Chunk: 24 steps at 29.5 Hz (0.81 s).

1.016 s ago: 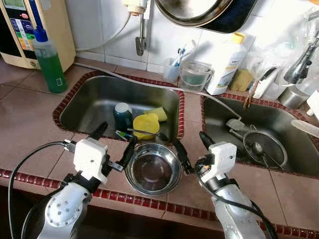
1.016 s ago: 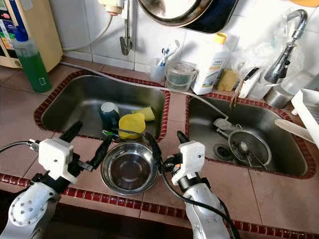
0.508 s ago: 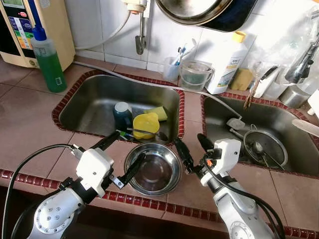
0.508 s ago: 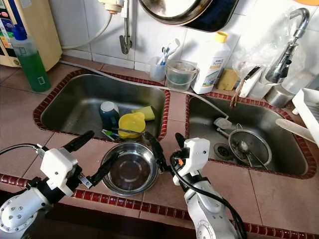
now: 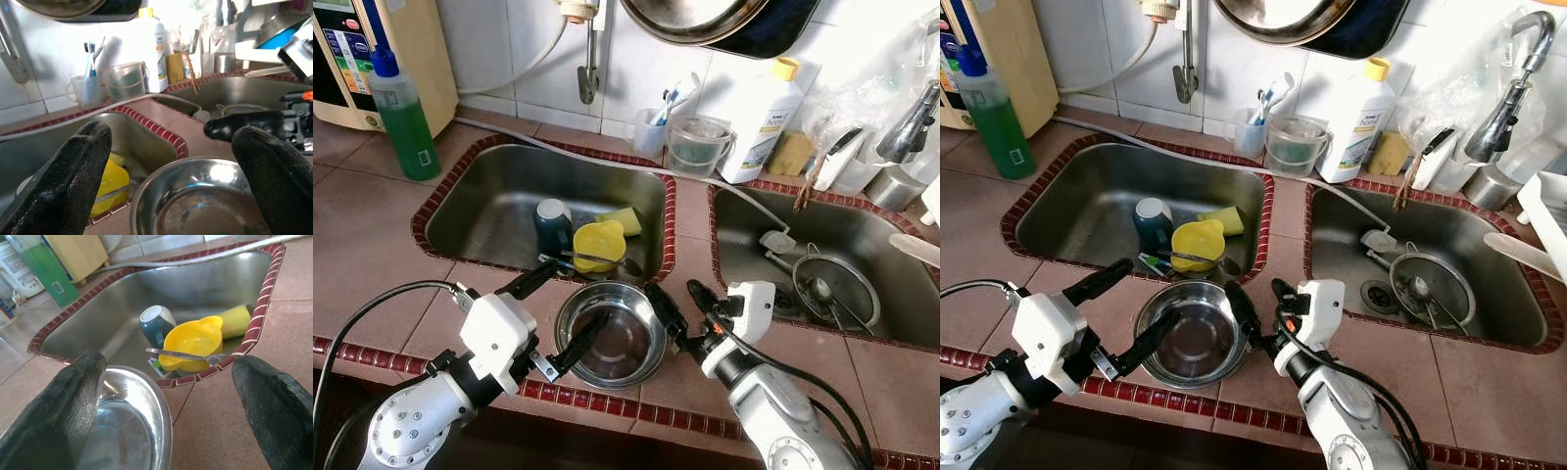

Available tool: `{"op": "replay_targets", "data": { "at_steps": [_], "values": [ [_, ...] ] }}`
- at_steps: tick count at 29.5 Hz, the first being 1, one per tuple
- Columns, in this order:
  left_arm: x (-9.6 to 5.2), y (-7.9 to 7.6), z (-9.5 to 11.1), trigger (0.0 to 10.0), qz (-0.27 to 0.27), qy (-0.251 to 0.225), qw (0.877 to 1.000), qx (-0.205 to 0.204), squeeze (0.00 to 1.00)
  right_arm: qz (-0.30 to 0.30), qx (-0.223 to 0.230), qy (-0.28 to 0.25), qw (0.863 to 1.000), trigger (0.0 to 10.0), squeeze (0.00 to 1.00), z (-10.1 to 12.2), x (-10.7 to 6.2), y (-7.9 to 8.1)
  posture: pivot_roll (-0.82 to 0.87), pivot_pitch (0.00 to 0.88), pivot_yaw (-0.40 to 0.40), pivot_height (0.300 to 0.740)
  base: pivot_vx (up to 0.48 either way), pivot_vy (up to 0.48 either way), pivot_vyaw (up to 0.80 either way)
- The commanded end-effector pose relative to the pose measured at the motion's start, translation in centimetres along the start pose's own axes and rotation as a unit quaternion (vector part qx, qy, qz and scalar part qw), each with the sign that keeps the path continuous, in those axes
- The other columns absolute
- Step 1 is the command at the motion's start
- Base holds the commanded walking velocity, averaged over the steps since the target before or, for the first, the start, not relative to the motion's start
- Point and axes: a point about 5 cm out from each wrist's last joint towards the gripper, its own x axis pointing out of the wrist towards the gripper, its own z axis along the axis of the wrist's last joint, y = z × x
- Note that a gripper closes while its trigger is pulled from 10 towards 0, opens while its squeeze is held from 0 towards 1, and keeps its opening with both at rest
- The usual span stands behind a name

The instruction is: Kitchen organization

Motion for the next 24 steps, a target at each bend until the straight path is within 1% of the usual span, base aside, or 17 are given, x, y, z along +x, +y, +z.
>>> {"op": "replay_targets", "data": {
  "at_steps": [1, 6, 7, 8, 9, 10, 11, 12, 13, 14, 15, 16, 17, 19, 20, 21, 24],
  "values": [
    [0.1, -0.7, 0.4, 10.0, -0.014, -0.007, 1.000, -0.008, 0.00, -0.002, 0.006, 0.012, 1.000, 10.0, 0.00, 0.0, 0.0, -0.4, -0.05, 0.113, -0.138, 0.740, 0.000, 0.000, 0.00],
    [0.2, -1.2, 0.6, 10.0, -0.013, -0.008, 1.000, -0.014, 0.00, 0.000, 0.011, 0.045, 0.999, 10.0, 0.00, -0.6, 0.3, -0.6, -0.05, 0.116, -0.149, 0.740, 0.000, 0.000, 0.00],
    [0.2, -1.3, 0.6, 10.0, -0.012, -0.008, 1.000, -0.015, 0.00, 0.002, 0.014, 0.050, 0.999, 9.6, 0.00, -0.6, 0.3, -0.6, -0.05, 0.116, -0.149, 0.740, 0.000, 0.000, 0.00],
    [0.2, -1.3, 0.6, 10.0, -0.012, -0.008, 1.000, -0.015, 0.00, 0.002, 0.014, 0.050, 0.999, 9.6, 0.00, -0.6, 0.3, -0.6, -0.05, 0.116, -0.149, 0.740, 0.000, 0.000, 0.00],
    [0.2, -1.5, 0.7, 10.0, -0.009, -0.008, 1.000, -0.018, 0.00, 0.004, 0.019, 0.060, 0.998, 8.8, 0.00, -0.8, 0.4, -0.7, -0.04, 0.117, -0.155, 0.740, 0.000, 0.000, 0.00],
    [0.2, -1.6, 0.7, 10.0, -0.009, -0.008, 1.000, -0.019, 0.00, 0.005, 0.022, 0.062, 0.998, 7.1, 0.00, -0.8, 0.5, -0.7, -0.04, 0.117, -0.156, 0.740, 0.000, 0.000, 0.00],
    [0.2, -1.6, 0.7, 10.0, -0.009, -0.008, 1.000, -0.019, 0.00, 0.005, 0.022, 0.062, 0.998, 7.1, 0.00, -0.8, 0.5, -0.7, -0.04, 0.117, -0.156, 0.740, 0.000, 0.000, 0.00],
    [0.2, -1.7, 0.7, 10.0, -0.007, -0.008, 1.000, -0.022, 0.00, 0.009, 0.023, 0.069, 0.997, 4.0, 0.00, -0.9, 0.5, -0.7, -0.04, 0.117, -0.160, 0.740, 0.000, 0.000, 0.00],
    [0.2, -1.8, 0.8, 10.0, -0.006, -0.009, 1.000, -0.022, 0.00, 0.009, 0.022, 0.074, 0.997, 4.0, 0.00, -1.0, 0.6, -0.6, -0.03, 0.118, -0.164, 0.740, 0.000, 0.000, 0.00],
    [0.2, -1.8, 0.9, 10.0, -0.005, -0.010, 1.000, -0.024, 0.00, 0.009, 0.022, 0.078, 0.997, 4.9, 0.00, -1.1, 0.6, -0.7, -0.03, 0.117, -0.166, 0.740, 0.000, 0.000, 0.00],
    [0.2, -1.8, 0.9, 10.0, -0.005, -0.010, 1.000, -0.024, 0.00, 0.009, 0.022, 0.078, 0.997, 4.9, 0.00, -1.1, 0.6, -0.7, -0.03, 0.117, -0.166, 0.740, 0.000, 0.000, 0.00],
    [0.2, -1.8, 1.0, 10.0, -0.002, -0.010, 1.000, -0.024, 0.00, 0.017, 0.029, 0.085, 0.996, 2.4, 0.00, -1.2, 0.7, -0.6, -0.02, 0.117, -0.171, 0.740, 0.000, 0.000, 0.00],
    [0.2, -1.8, 1.0, 10.0, 0.000, -0.011, 1.000, -0.024, 0.00, 0.020, 0.033, 0.090, 0.995, 3.2, 0.00, -1.3, 0.8, -0.5, -0.02, 0.116, -0.172, 0.740, 0.000, 0.000, 0.00],
    [0.2, -1.7, 1.1, 10.0, 0.003, -0.012, 1.000, -0.023, 0.00, 0.022, 0.040, 0.099, 0.994, 2.9, 0.00, -1.5, 0.8, -0.4, -0.02, 0.116, -0.173, 0.740, 0.000, 0.000, 0.00],
    [0.2, -1.8, 1.1, 10.0, 0.004, -0.012, 1.000, -0.024, 0.00, 0.021, 0.035, 0.101, 0.994, 2.4, 0.00, -1.6, 0.9, -0.4, -0.02, 0.114, -0.173, 0.740, 0.000, 0.000, 0.00],
    [0.2, -1.8, 1.1, 10.0, 0.004, -0.012, 1.000, -0.024, 0.00, 0.022, 0.033, 0.103, 0.994, 0.0, 0.00, -1.6, 1.0, -0.4, -0.02, 0.112, -0.174, 0.740, 0.000, 0.000, 0.00],
    [0.2, -2.0, 1.1, 10.0, 0.002, -0.013, 1.000, -0.025, 0.00, 0.024, 0.035, 0.102, 0.994, 0.0, 0.00, -1.6, 1.2, -0.3, -0.02, 0.108, -0.175, 0.740, 0.000, 0.000, 0.00]
  ]
}}
